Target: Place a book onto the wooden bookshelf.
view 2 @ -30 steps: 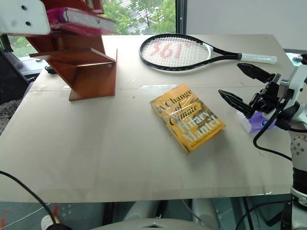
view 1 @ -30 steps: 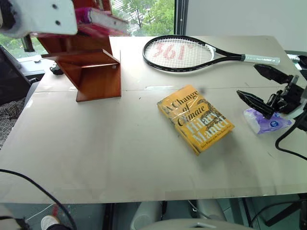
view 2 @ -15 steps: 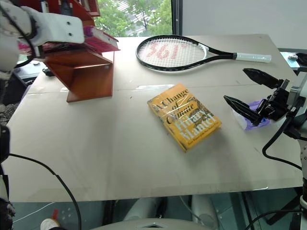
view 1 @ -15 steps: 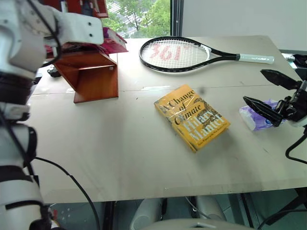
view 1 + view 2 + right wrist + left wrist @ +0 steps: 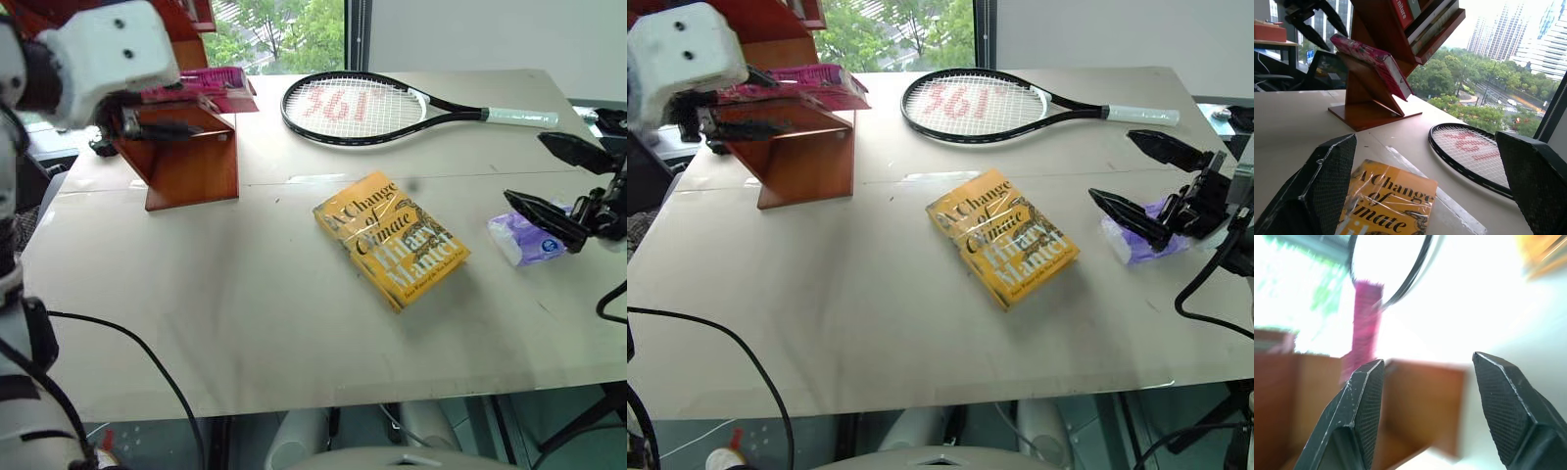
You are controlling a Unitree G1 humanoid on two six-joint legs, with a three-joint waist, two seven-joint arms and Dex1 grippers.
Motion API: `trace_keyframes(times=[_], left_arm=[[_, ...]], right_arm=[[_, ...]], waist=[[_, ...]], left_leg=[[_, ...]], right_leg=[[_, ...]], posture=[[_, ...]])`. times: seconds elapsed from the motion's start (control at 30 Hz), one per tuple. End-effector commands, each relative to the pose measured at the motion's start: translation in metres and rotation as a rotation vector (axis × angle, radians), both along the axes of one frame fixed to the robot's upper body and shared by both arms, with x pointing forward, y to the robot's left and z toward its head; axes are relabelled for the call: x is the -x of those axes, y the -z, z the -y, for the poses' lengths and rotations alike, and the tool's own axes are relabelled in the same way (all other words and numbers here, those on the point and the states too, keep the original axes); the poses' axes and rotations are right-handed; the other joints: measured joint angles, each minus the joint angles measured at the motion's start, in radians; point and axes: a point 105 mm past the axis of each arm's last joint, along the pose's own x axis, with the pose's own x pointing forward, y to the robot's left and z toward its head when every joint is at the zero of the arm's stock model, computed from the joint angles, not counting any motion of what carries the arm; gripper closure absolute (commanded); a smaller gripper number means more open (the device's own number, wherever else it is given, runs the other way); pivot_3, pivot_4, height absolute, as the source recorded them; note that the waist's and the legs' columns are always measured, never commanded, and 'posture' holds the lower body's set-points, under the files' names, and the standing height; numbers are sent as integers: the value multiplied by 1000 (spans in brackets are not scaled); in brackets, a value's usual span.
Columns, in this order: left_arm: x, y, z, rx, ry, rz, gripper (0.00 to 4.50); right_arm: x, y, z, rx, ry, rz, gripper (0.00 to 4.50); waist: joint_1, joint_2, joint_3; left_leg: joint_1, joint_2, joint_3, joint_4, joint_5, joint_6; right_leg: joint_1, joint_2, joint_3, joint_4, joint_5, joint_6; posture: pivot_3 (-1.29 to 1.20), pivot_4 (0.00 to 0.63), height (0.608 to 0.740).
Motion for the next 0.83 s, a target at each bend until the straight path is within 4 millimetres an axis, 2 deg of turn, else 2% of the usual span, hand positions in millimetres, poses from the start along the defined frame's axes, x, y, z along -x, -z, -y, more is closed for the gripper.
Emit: trace_keyframes(times=[0.03, 0.13, 0.23, 0.3, 0.4, 0.43, 0.53, 0.67, 0.83], left_arm=[[27, 23, 22, 230, 75, -83, 1551], [25, 52, 44, 420, 130, -59, 1551], [19, 65, 58, 574, 128, 22, 1551], [12, 84, 59, 641, 72, 67, 1551], [14, 121, 46, 736, 6, 17, 1551], [20, 139, 33, 731, -28, -19, 1551], [42, 170, 11, 749, -103, -127, 1551], [63, 193, 0, 754, -133, -193, 1551], [64, 209, -1, 787, -156, -224, 1551]], right_arm=[[5, -15, -2, -6, -41, 41, 0], [6, -16, -4, -13, -60, 32, 0], [7, -15, -1, -5, -59, 17, 0], [7, -7, 5, 11, -38, -26, 0], [9, 21, 25, 64, 41, -138, 0], [11, 34, 34, 99, 77, -192, 0], [21, 66, 60, 190, 148, -318, 0], [31, 93, 85, 274, 234, -408, 0], [36, 113, 98, 338, 305, -437, 0]], waist=[[1, 1, -1], [16, 1, -1], [32, -1, -1], [37, 0, -1], [44, 0, -2], [47, 0, -2], [48, 0, -2], [51, 4, -3], [53, 6, -4]], left_leg=[[1, 0, 1, 0, 0, 0], [5, 0, 1, 0, 0, 0], [10, 1, 0, 2, 0, 0], [11, 1, 1, 1, 0, 0], [12, 1, 2, -1, 0, 0], [12, 3, 2, -2, 0, 0], [12, 3, 3, -4, 0, -1], [15, 3, 2, -3, -1, 0], [26, 5, 2, -3, -2, 2]], right_leg=[[0, 0, 0, 0, 0, 0], [4, 0, 1, 2, 0, 0], [10, 1, 1, 2, 1, -2], [10, 0, 2, 0, 2, -3], [11, 0, 4, -2, 2, -3], [11, 1, 4, -2, 2, -3], [10, 1, 5, -4, 2, -3], [16, 1, 4, -8, 3, -4], [29, 1, 3, -12, 3, -4]], posture=[[0, 150, 740], [0, 150, 740], [0, 150, 740], [0, 150, 740], [0, 150, 740], [0, 150, 740], [0, 150, 740], [0, 150, 740], [0, 150, 740]])
